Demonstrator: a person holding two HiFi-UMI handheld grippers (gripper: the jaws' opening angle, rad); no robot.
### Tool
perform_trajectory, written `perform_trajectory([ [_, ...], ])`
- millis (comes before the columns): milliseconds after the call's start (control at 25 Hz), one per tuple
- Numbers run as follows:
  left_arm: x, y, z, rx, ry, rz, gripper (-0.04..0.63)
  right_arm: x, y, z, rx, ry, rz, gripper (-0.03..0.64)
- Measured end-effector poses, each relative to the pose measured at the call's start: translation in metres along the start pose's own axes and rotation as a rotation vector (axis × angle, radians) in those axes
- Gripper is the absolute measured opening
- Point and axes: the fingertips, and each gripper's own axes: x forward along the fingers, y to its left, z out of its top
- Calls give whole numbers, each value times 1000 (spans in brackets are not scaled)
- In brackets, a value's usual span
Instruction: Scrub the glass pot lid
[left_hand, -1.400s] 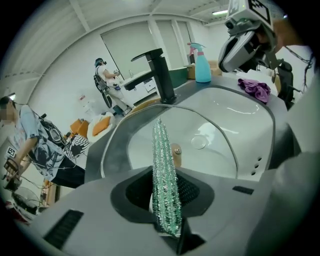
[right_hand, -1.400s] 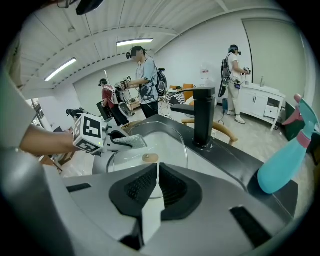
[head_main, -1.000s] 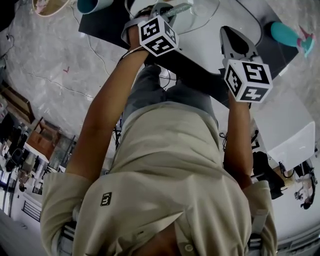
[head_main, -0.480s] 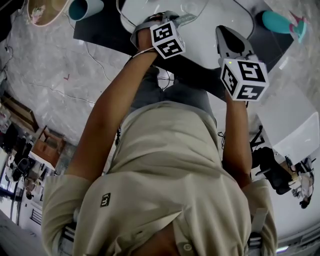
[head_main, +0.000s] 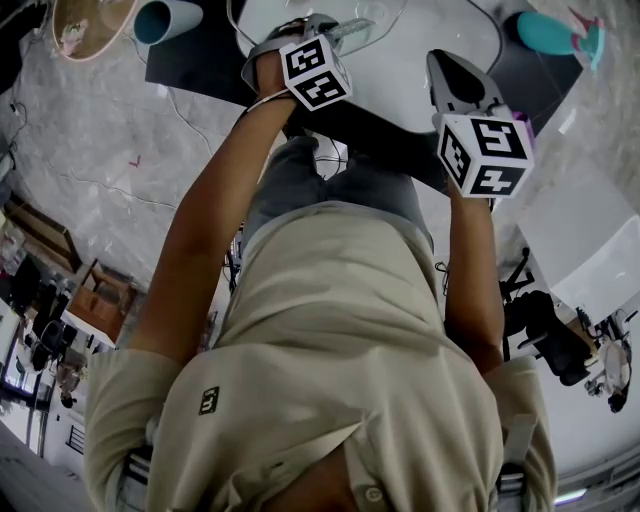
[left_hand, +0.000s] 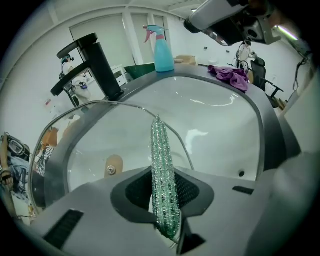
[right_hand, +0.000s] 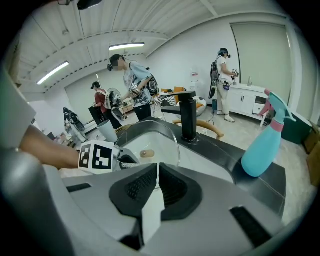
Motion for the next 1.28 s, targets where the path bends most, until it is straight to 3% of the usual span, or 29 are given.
perform_trajectory([
  [440, -50, 65, -47, 15, 47, 144, 87, -4, 27, 22, -50, -28, 14, 28],
  [560, -70, 76, -48, 11, 18, 171, 87, -9, 41, 31, -81, -35, 27, 28],
  [840, -165, 93, -6, -67, -161, 220, 87, -48, 67, 78, -150, -99, 47, 26],
  [1080, -276, 99, 16, -214, -396, 226, 87, -95, 103, 137, -227, -219, 59, 25],
  [1280, -361, 111, 23, -288, -587, 253, 87, -122, 140, 180, -292, -302, 87, 23],
])
